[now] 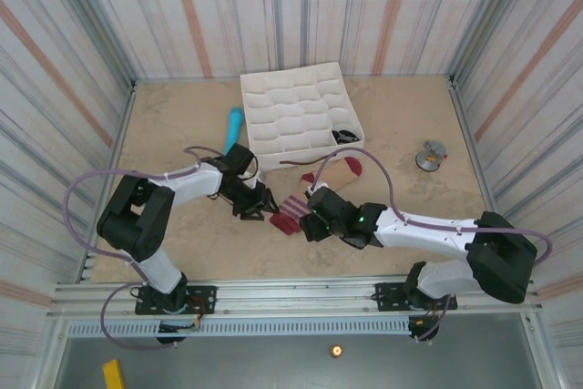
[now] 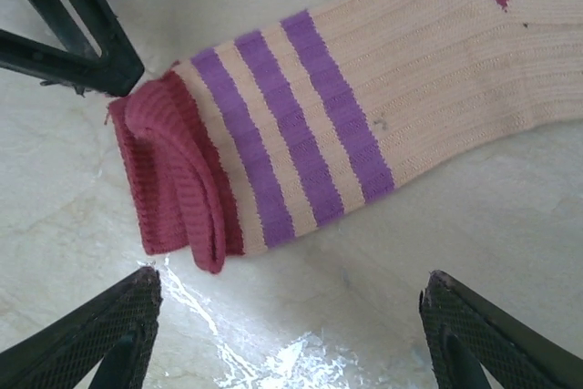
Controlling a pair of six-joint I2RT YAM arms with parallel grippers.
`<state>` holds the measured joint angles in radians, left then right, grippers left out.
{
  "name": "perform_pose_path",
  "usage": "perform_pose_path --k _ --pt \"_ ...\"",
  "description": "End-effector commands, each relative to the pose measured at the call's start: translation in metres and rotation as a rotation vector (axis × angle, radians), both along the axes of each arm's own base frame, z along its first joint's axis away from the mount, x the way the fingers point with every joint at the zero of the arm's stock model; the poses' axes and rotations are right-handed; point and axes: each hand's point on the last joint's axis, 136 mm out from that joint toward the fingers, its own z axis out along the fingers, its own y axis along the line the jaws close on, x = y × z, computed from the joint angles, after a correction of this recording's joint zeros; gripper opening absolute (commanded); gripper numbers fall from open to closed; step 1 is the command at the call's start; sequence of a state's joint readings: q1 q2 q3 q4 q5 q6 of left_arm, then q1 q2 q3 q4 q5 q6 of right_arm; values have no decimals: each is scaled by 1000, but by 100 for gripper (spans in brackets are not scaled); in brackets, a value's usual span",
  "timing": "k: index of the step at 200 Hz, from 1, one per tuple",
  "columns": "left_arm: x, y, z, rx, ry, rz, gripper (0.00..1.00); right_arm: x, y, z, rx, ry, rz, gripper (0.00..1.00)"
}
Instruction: Roll the socks
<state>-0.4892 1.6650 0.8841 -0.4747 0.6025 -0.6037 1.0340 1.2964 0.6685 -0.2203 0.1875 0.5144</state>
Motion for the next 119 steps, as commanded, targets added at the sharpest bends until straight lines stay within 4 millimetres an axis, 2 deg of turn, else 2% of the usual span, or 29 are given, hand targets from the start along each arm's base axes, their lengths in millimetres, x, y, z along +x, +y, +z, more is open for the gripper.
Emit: perform_pose_path --k 1,14,46,119 --pt "-13 7 -2 -13 30 12 46 7 7 13 22 -36 -8 77" --pt "-15 6 -5 -24 42 19 42 6 6 11 17 -33 -9 77" --pt "-21 7 -11 -40 55 50 41 7 5 12 10 -34 -10 77" --pt "-19 0 -24 -24 92 90 31 8 6 13 -7 -31 -5 75"
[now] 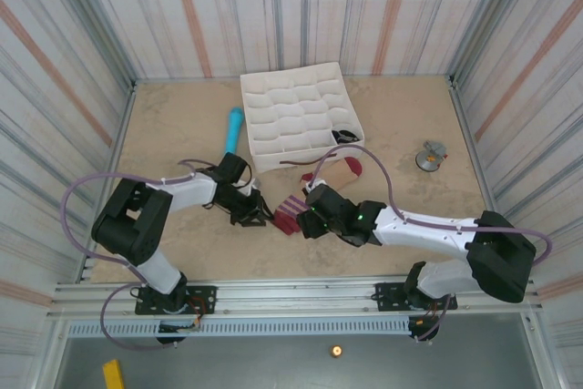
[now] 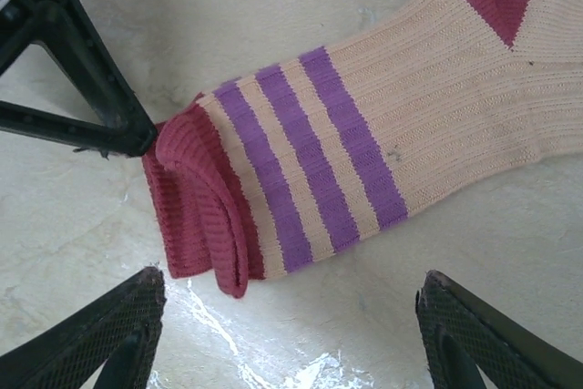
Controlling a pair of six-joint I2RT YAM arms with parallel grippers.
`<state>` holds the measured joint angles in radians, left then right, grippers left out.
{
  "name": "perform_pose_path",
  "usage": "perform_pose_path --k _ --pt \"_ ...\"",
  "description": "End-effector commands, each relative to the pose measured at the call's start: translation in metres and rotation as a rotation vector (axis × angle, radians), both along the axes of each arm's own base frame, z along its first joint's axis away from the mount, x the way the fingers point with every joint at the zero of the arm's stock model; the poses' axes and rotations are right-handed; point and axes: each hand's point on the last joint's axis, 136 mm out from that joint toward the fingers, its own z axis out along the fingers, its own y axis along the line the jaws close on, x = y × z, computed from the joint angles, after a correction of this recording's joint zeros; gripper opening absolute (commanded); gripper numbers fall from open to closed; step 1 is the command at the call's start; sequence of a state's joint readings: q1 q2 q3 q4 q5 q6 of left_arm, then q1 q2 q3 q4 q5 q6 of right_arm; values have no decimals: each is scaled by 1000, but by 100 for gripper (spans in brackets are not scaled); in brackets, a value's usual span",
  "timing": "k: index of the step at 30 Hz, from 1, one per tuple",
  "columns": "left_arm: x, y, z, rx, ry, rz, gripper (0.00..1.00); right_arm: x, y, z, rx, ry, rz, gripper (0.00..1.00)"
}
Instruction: Roll the socks
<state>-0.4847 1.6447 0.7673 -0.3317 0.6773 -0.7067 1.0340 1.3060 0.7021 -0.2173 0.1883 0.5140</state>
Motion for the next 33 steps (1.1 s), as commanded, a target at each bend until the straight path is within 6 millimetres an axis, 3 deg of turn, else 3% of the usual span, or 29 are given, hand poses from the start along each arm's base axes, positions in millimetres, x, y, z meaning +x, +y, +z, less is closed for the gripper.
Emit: perform_pose_path --k 1,10,13,20,33 --pt "-5 3 -14 51 40 22 31 3 -3 2 -31 -15 -6 75" --pt "-6 -6 -20 63 70 38 10 -4 1 -2 -22 -2 32 74" --pt "-7 -8 -17 59 78 53 3 -8 3 -5 -14 4 60 70" --pt "-11 -11 -6 29 117 88 0 -17 19 -11 2 8 153 65" --pt "-5 -24 17 -46 141 123 0 -20 37 -41 -61 30 220 78"
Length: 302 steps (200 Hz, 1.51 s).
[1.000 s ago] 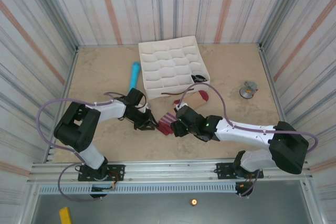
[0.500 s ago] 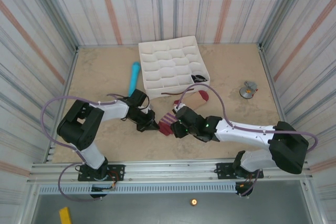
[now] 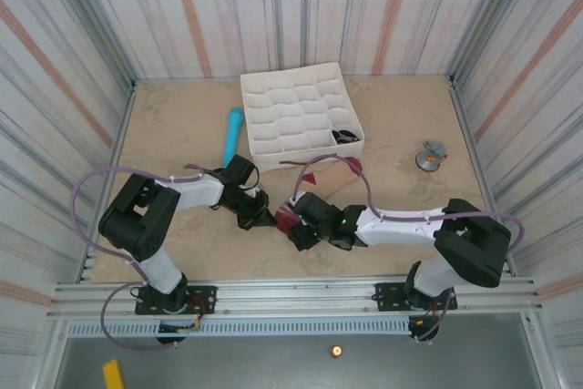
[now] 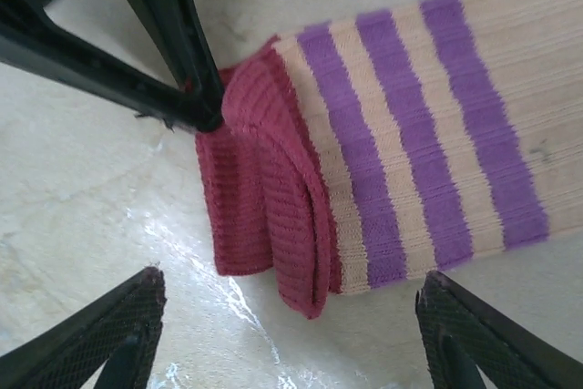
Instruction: Roll the socks
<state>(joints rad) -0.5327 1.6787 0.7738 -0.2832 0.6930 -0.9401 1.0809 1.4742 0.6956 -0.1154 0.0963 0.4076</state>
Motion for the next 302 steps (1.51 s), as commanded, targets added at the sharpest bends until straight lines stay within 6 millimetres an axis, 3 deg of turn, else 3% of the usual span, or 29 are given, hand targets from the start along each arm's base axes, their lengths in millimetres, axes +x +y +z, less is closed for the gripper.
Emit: perform_pose_path --k 1,54,102,191,270,291,302 --pt "2 -9 23 -55 -9 7 0 1 11 2 10 -22 34 79" --pt "5 -13 38 -88 -22 20 0 1 12 -3 -1 -32 36 81" --pt "6 -16 37 -102 -10 30 0 6 13 -5 -16 -48 30 82" --pt "9 -19 33 -141 21 101 0 21 16 -11 -70 -75 6 67" --pt "9 -21 36 -159 27 110 0 24 9 -11 -75 -93 -26 43" --pt "9 -20 38 -168 27 116 0 24 8 -8 -63 -99 -25 41" --pt "10 -20 39 -170 25 119 0 23 9 -5 -52 -101 -16 46"
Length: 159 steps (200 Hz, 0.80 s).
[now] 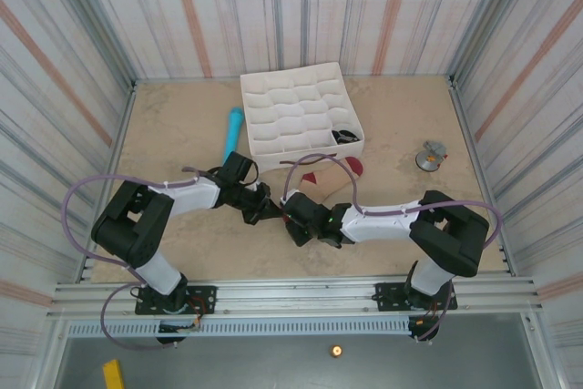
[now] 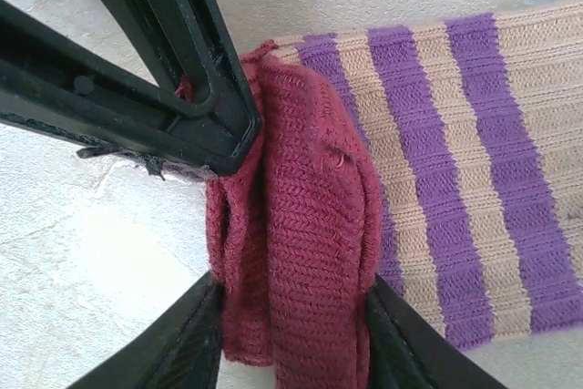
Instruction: Roll the socks
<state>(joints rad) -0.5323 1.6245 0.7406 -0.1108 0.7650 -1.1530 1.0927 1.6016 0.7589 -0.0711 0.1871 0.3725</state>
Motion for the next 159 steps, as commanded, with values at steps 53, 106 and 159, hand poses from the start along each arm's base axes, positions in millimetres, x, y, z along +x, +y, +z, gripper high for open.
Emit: perform_pose_path --k 53,106,159 --pt "-4 -3 17 -58 10 9 0 1 -1 12 4 -70 24 82" --pt "-4 -2 20 -64 14 19 0 9 -2 9 -61 -131 -3 75" --pt "-6 1 16 -53 16 16 0 4 0 9 -24 -105 11 61"
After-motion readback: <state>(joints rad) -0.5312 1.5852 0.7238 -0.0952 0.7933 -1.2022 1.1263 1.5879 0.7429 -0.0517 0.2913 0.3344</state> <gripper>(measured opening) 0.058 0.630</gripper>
